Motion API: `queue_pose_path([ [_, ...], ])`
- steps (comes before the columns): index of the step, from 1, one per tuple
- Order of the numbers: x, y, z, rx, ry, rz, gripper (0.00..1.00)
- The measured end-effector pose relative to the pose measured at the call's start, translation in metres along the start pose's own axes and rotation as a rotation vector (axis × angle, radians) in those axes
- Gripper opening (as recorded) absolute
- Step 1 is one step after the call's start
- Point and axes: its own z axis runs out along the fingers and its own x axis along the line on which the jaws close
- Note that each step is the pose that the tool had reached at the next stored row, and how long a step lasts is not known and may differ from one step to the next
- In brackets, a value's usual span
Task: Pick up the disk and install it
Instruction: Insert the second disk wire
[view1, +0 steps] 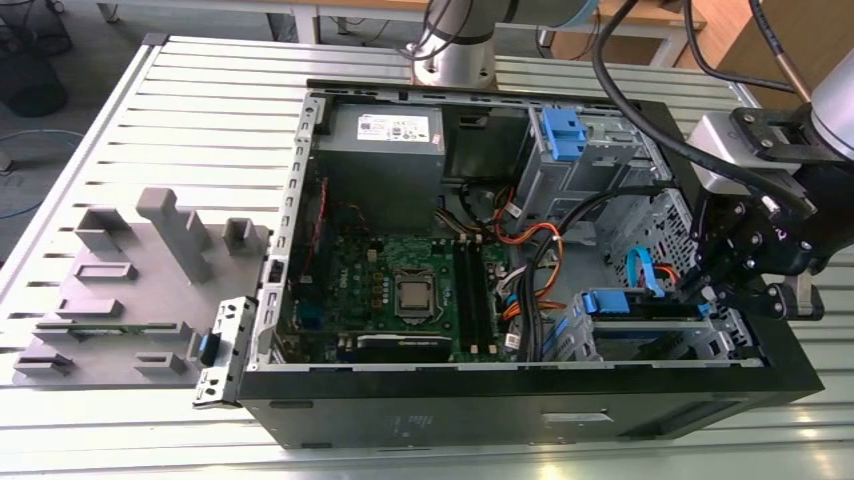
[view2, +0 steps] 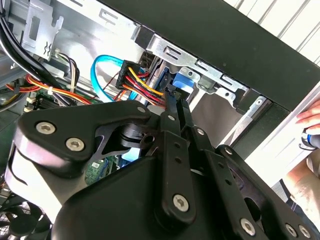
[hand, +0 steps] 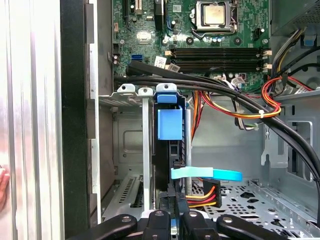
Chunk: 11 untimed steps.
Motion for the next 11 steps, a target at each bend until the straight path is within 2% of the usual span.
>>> queue_pose_path([
  [4,0.0001,0.0000,0.0002,0.0000,-0.0002,0.000,0.18],
  [5,0.0001,0.0000,0.0002,0.0000,-0.0001,0.000,0.24],
  [11,0.0000,0.0000,0.0016,0.0003,-0.0001,0.000,0.24],
])
